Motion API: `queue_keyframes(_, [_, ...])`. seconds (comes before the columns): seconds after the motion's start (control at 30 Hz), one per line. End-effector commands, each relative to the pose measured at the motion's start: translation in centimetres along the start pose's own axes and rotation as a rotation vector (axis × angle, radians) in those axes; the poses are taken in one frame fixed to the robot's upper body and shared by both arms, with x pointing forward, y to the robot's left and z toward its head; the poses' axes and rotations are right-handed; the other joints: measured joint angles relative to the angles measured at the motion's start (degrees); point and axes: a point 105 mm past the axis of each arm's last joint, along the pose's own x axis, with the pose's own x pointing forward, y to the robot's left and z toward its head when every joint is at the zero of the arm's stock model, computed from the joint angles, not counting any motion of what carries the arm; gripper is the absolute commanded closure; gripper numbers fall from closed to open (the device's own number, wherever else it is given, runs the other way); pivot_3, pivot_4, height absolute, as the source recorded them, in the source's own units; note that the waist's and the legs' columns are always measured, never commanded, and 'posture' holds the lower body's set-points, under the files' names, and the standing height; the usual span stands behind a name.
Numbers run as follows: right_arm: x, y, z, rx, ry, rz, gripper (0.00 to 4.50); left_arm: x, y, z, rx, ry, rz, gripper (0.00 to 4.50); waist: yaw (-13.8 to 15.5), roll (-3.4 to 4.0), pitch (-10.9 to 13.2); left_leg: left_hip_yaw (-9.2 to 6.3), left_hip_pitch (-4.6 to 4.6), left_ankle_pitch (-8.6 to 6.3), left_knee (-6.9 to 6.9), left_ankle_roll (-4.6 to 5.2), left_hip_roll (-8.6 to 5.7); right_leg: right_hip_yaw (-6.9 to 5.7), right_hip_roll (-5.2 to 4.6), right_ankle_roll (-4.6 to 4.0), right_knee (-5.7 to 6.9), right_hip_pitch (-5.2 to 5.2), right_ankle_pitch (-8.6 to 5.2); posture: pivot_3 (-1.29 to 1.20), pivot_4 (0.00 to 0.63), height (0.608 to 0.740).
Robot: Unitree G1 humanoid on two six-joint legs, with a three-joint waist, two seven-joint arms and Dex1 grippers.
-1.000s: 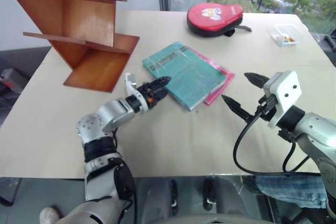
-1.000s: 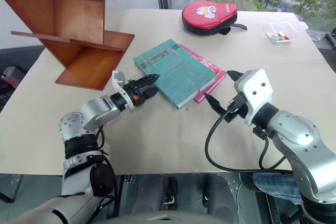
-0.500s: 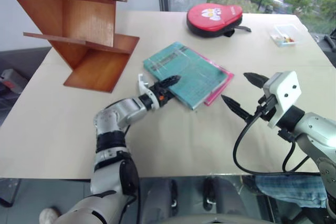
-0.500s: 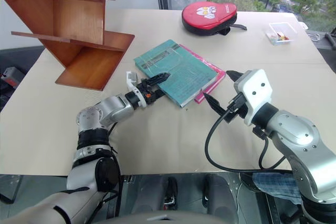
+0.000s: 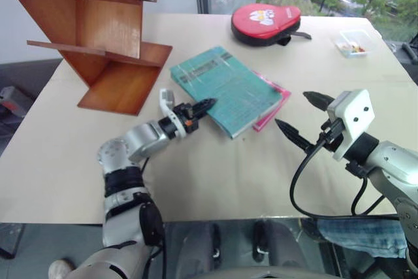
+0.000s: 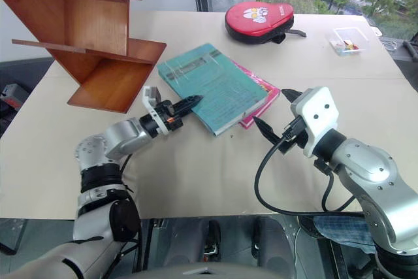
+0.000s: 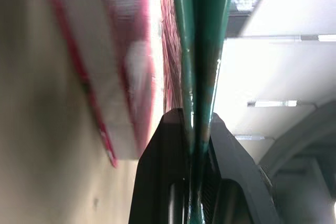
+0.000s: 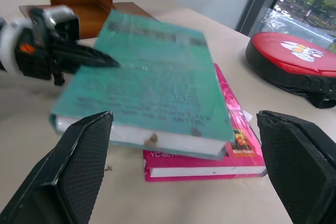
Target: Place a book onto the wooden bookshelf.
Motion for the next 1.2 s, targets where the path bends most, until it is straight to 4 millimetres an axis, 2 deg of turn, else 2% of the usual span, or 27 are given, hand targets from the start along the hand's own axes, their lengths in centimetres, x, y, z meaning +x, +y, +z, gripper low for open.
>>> queue_keyframes(0.03, [-0.7, -0.4, 1.6, -0.035, -0.069, 0.001, 0.0, -0.4, -6.9, -0.2, 0.455, 0.069, -0.107, 4.31, 0.1, -0.03, 0.0, -0.01, -0.02, 0.0, 0.0, 0.0, 0.0, -0.01, 0.01, -0.06, 0.0, -0.01, 0.03, 0.0, 0.15, 0.74])
queue_keyframes(0.07, [-1.1, -0.5, 1.9, -0.038, -0.077, 0.002, 0.0, -0.6, -8.4, -0.3, 0.62, 0.071, -0.125, 4.31, 0.1, -0.03, 0.0, 0.0, -0.03, 0.0, -0.01, -0.01, -0.01, -0.01, 0.0, -0.07, 0.0, -0.02, 0.03, 0.0, 0.15, 0.74])
queue_keyframes(0.13, [-1.6, -0.7, 2.2, -0.041, -0.091, 0.006, 0.0, -0.7, -9.9, -0.4, 0.864, 0.066, -0.131, 4.31, 0.1, 0.0, 0.0, 0.01, -0.03, -0.01, -0.03, -0.02, -0.03, -0.03, 0.0, -0.08, -0.03, -0.03, 0.04, 0.0, 0.15, 0.74])
queue_keyframes(0.17, [-2.0, -0.8, 2.4, -0.03, -0.102, 0.019, 0.0, -1.1, -11.2, -0.6, 1.086, 0.048, -0.182, 4.31, 0.1, 0.04, 0.0, 0.04, -0.03, -0.02, -0.04, -0.03, -0.04, -0.02, -0.01, -0.08, -0.06, -0.03, 0.04, 0.0, 0.15, 0.74])
queue_keyframes(0.23, [-2.7, -0.7, 2.7, -0.016, -0.116, 0.048, 0.0, -1.5, -12.5, -1.7, 1.405, 0.093, -0.251, 4.31, 0.1, 0.07, 0.0, 0.1, -0.01, -0.1, -0.1, -0.17, -0.05, 0.0, -0.01, -0.09, -0.1, -0.04, 0.03, 0.0, 0.15, 0.74])
queue_keyframes(0.27, [-3.1, -0.7, 2.9, -0.012, -0.121, 0.064, 0.0, -1.6, -13.0, -1.4, 1.521, 0.087, -0.255, 4.31, 0.1, 0.07, 0.0, 0.12, 0.0, -0.12, -0.11, -0.22, -0.04, 0.02, -0.01, -0.11, -0.09, -0.05, 0.03, 0.0, 0.15, 0.74])
queue_keyframes(0.37, [-4.2, -1.5, 3.8, -0.015, -0.153, 0.087, 0.0, -3.5, -17.7, 1.5, 1.947, 0.036, -0.32, 4.31, 0.2, 0.05, 0.1, 0.09, -0.08, -0.12, -0.11, -0.22, 0.0, -0.03, 0.02, -0.17, -0.09, -0.13, -0.02, 0.0, 0.15, 0.74])
queue_keyframes(0.4, [-4.4, -1.6, 4.2, -0.011, -0.173, 0.101, 0.0, -4.3, -18.7, 2.3, 2.084, 0.046, -0.32, 4.31, 0.2, 0.05, 0.1, 0.1, -0.12, -0.11, -0.1, -0.2, 0.01, -0.02, 0.04, -0.2, -0.05, -0.18, -0.05, 0.0, 0.15, 0.74])
queue_keyframes(0.5, [-4.8, -1.4, 5.3, -0.021, -0.219, 0.155, 0.0, -6.1, -20.0, 4.7, 2.33, 0.105, -0.235, 4.31, -0.1, 0.18, 0.1, 0.24, -0.06, -0.02, -0.12, -0.04, 0.11, 0.13, 0.18, -0.21, -0.12, -0.23, -0.15, 0.0, 0.15, 0.74])
queue_keyframes(0.57, [-5.0, -1.2, 6.0, -0.024, -0.249, 0.194, 0.0, -7.2, -20.1, 6.2, 2.402, 0.175, -0.151, 4.31, 0.0, 0.2, 0.0, 0.27, -0.02, -0.02, -0.15, -0.03, 0.13, 0.19, 0.18, -0.19, -0.13, -0.22, -0.15, 0.0, 0.15, 0.74])
queue_keyframes(0.67, [-4.8, -1.0, 7.0, -0.036, -0.302, 0.24, 0.0, -9.2, -18.8, 8.7, 2.465, 0.334, 0.039, 4.31, 0.1, 0.19, 0.1, 0.25, -0.05, -0.02, -0.14, -0.01, 0.13, 0.15, 0.18, -0.15, -0.1, -0.23, -0.15, 0.0, 0.15, 0.74])
queue_keyframes(0.7, [-4.6, -0.9, 7.3, -0.034, -0.32, 0.26, 0.0, -10.0, -18.4, 9.9, 2.48, 0.385, 0.149, 4.31, 0.1, 0.15, 0.1, 0.27, -0.06, -0.02, -0.14, -0.01, 0.13, 0.16, 0.19, -0.14, -0.12, -0.24, -0.15, 0.0, 0.15, 0.74])
queue_keyframes(0.87, [-4.0, -0.6, 8.1, -0.033, -0.357, 0.303, 0.0, -11.8, -18.5, 13.0, 2.529, 0.443, 0.377, 4.31, 0.3, -0.01, 0.2, 0.25, -0.15, -0.04, -0.12, 0.04, 0.14, 0.14, 0.17, -0.12, -0.16, -0.25, -0.15, 0.0, 0.15, 0.74])
queue_keyframes(0.93, [-3.3, -0.4, 8.5, -0.04, -0.381, 0.328, 0.0, -13.5, -17.6, 14.6, 2.537, 0.569, 0.539, 4.31, 0.2, -0.06, 0.2, 0.21, -0.21, -0.06, -0.11, 0.07, 0.13, 0.08, 0.16, -0.02, -0.2, -0.25, -0.09, 0.0, 0.15, 0.74])
queue_keyframes(1.07, [-2.3, 0.1, 8.7, -0.053, -0.392, 0.364, 0.0, -15.4, -16.1, 16.5, 2.511, 0.757, 0.709, 4.31, 0.1, -0.06, 0.2, 0.31, -0.18, -0.08, -0.11, 0.11, 0.11, 0.15, 0.17, 0.04, -0.2, -0.27, -0.06, 0.0, 0.15, 0.74])
queue_keyframes(1.2, [-1.7, 0.4, 8.8, -0.055, -0.401, 0.372, 0.0, -16.8, -14.8, 17.6, 2.447, 0.84, 0.801, 4.31, 0.0, -0.1, 0.2, 0.3, -0.12, -0.08, -0.07, 0.11, 0.2, 0.14, 0.19, 0.03, -0.07, -0.27, -0.08, 0.0, 0.15, 0.74])
